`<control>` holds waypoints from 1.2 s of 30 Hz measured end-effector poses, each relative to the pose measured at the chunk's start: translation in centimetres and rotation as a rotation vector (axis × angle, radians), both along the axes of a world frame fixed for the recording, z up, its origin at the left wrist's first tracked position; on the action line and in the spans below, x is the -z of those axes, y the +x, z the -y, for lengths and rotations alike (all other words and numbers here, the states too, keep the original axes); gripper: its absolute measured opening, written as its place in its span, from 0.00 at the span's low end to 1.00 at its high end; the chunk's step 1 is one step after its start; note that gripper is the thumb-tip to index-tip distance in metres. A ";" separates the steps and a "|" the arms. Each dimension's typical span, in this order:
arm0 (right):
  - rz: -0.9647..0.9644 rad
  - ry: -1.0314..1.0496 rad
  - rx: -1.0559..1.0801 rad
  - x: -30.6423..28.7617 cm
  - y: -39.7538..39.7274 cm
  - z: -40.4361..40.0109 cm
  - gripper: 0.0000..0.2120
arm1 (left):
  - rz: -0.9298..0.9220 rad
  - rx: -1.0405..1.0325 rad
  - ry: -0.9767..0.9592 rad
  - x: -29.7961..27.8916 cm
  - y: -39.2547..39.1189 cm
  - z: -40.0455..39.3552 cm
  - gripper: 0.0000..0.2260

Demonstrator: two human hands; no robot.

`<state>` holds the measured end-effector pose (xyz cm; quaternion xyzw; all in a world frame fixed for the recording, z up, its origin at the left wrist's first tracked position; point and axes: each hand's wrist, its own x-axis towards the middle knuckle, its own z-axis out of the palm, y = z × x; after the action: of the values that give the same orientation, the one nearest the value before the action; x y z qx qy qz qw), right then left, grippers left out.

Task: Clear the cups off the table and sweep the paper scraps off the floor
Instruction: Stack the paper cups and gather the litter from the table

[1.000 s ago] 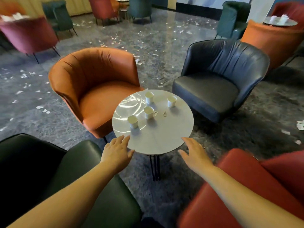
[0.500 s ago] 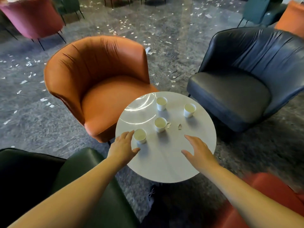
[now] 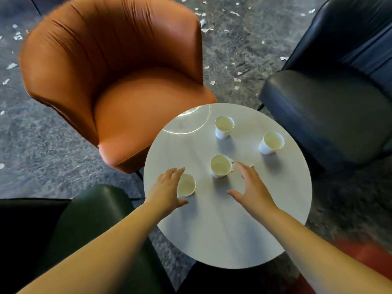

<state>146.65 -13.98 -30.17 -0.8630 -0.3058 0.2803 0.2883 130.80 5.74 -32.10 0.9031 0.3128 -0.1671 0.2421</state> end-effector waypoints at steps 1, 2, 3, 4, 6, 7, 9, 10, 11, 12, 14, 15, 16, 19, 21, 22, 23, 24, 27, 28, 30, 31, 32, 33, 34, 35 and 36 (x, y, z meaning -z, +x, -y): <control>0.002 0.002 0.017 0.9 0.7 -0.6 0.40 | 0.005 -0.013 -0.003 0.7 0.4 0.0 0.44; 0.001 0.002 0.034 1.9 1.3 -1.3 0.42 | 0.012 -0.022 0.001 1.5 0.7 -0.1 0.45; -0.004 0.001 0.051 2.6 1.9 -1.9 0.43 | 0.020 -0.021 0.009 2.0 0.9 0.0 0.44; -0.017 -0.002 0.067 3.5 2.4 -2.6 0.45 | 0.029 -0.017 0.018 2.6 1.1 0.0 0.43; -0.050 -0.004 0.081 5.1 3.2 -3.8 0.48 | 0.043 -0.008 0.031 3.3 1.3 0.1 0.40; -0.061 -0.001 0.071 5.7 3.6 -4.2 0.48 | 0.048 -0.018 0.028 3.4 1.4 0.2 0.38; -0.065 0.015 0.044 6.8 4.0 -4.7 0.48 | 0.085 -0.090 0.003 3.0 1.7 0.3 0.35; -0.067 0.025 0.038 7.2 4.1 -4.9 0.47 | 0.131 -0.158 -0.014 2.5 2.0 0.3 0.34; -0.068 0.035 0.037 7.3 4.3 -5.0 0.45 | 0.203 -0.240 -0.025 1.9 2.4 0.3 0.34; -0.066 0.052 0.042 7.3 4.4 -5.0 0.43 | 0.299 -0.318 -0.029 1.3 2.8 0.3 0.33; -0.054 0.095 0.046 7.0 4.6 -5.1 0.38 | 0.490 -0.407 -0.044 0.1 4.0 0.8 0.33; -0.051 0.116 0.045 6.8 4.7 -5.1 0.37 | 0.555 -0.417 -0.077 -0.4 4.7 1.2 0.33; -0.054 0.137 0.046 6.8 4.8 -5.0 0.35 | 0.597 -0.410 -0.119 -0.8 5.6 1.8 0.33; -0.112 0.185 0.075 7.2 4.9 -4.6 0.34 | 0.626 -0.329 -0.153 -0.8 7.8 3.3 0.34; -0.161 0.165 0.102 7.8 5.0 -4.1 0.34 | 0.582 -0.243 -0.095 0.2 8.9 3.6 0.34; -0.169 0.144 0.111 8.2 5.1 -3.7 0.35 | 0.548 -0.193 -0.058 0.8 9.5 3.8 0.34; -0.167 0.128 0.124 8.5 5.1 -3.3 0.34 | 0.506 -0.149 -0.023 1.3 9.9 3.8 0.34; -0.152 0.120 0.148 8.6 5.0 -3.0 0.32 | 0.453 -0.114 0.009 1.8 10.0 3.7 0.35; -0.072 0.083 0.289 9.0 5.9 -1.5 0.23 | 0.291 -0.050 0.038 3.3 10.8 3.6 0.37; -0.052 0.066 0.343 9.2 6.2 -1.0 0.20 | 0.262 -0.047 0.025 3.7 11.0 3.6 0.38; -0.031 0.049 0.410 9.7 7.3 -0.2 0.18 | 0.245 -0.056 -0.015 4.2 11.3 3.6 0.39; -0.026 0.029 0.416 10.0 7.8 0.0 0.18 | 0.245 -0.058 -0.031 4.4 11.4 3.6 0.39; -0.022 -0.005 0.410 10.3 8.3 0.0 0.19 | 0.245 -0.060 -0.043 4.5 11.4 3.6 0.39; -0.020 -0.043 0.397 10.5 8.7 -0.1 0.21 | 0.245 -0.064 -0.050 4.5 11.3 3.6 0.39; -0.021 -0.072 0.387 10.8 9.0 -0.3 0.22 | 0.246 -0.071 -0.052 4.6 11.3 3.7 0.40; -0.024 -0.084 0.385 11.0 9.3 -0.4 0.22 | 0.247 -0.084 -0.053 4.6 11.2 3.7 0.40; -0.034 -0.082 0.386 11.0 9.5 -0.6 0.19 | 0.250 -0.104 -0.054 4.7 11.1 3.8 0.41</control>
<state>156.17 -13.36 -41.22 -0.9118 -0.1181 0.2467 0.3063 141.88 1.96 -36.82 0.8926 0.3218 -0.0489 0.3119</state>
